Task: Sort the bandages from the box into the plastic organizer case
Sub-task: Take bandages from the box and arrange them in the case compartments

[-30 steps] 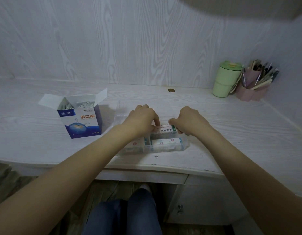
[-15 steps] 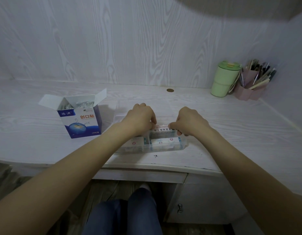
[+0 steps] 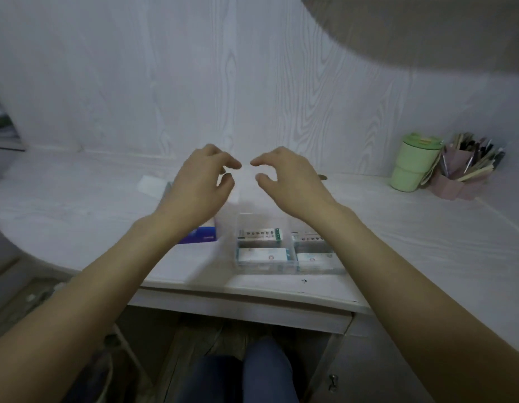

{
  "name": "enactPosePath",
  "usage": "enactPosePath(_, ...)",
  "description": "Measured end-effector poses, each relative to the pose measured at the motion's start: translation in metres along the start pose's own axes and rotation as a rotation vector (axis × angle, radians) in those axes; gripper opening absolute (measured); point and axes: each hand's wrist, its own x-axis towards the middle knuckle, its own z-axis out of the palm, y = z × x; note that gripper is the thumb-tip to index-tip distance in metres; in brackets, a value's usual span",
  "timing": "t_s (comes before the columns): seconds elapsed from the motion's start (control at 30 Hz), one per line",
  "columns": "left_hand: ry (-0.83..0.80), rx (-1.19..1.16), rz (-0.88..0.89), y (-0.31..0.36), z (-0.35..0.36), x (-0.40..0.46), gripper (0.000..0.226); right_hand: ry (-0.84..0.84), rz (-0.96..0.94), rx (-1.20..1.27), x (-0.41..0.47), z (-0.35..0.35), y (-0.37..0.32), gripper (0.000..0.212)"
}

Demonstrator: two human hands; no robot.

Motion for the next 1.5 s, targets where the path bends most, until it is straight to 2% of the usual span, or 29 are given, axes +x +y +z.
enactPosePath(0.07,-0.101,0.083,-0.07,-0.027,-0.011,0.001,0.043,-0.103,-0.069,-0.037,0.007,0.013,-0.014,0.039)
enactPosePath(0.2,-0.494,0.333,-0.141,-0.076,-0.016,0.004,0.097,-0.275,-0.067,-0.099,0.022,0.033,-0.027,0.042)
enactPosePath(0.27,-0.548,0.37,-0.142,-0.088,-0.013,0.004,0.102,-0.294,-0.01,-0.049,0.025,0.039,-0.028,0.04)
enactPosePath(0.4,-0.425,0.139,-0.124,-0.099,-0.007,-0.014,0.082,-0.176,0.06,-0.045,0.022,0.047,-0.032,0.032)
enactPosePath(0.53,-0.221,0.078,0.006,-0.102,-0.007,-0.039,0.086,-0.039,-0.018,-0.023,0.014,0.057,-0.036,0.023)
enactPosePath(0.63,-0.155,0.062,0.041,-0.104,-0.008,-0.053,0.094,0.009,-0.113,0.008,0.007,0.067,-0.04,0.021)
enactPosePath(0.83,-0.174,-0.046,0.075,-0.102,-0.017,-0.07,0.086,0.17,-0.159,-0.052,-0.007,0.087,-0.045,0.014)
enactPosePath(1.03,-0.2,0.016,0.052,-0.097,-0.022,-0.075,0.088,0.154,-0.241,-0.217,-0.007,0.089,-0.053,0.012)
enactPosePath(1.1,-0.196,0.026,0.046,-0.096,-0.022,-0.075,0.088,0.222,-0.252,-0.207,-0.009,0.086,-0.056,0.008)
enactPosePath(1.2,-0.188,0.038,0.048,-0.096,-0.02,-0.076,0.087,0.304,-0.21,-0.187,-0.015,0.086,-0.061,0.014)
enactPosePath(1.4,-0.189,0.014,0.045,-0.097,-0.019,-0.076,0.088,0.142,-0.112,-0.256,-0.017,0.097,-0.068,0.009)
enactPosePath(1.5,-0.204,0.01,0.053,-0.097,-0.019,-0.074,0.088,0.103,-0.106,-0.321,-0.015,0.102,-0.071,0.018)
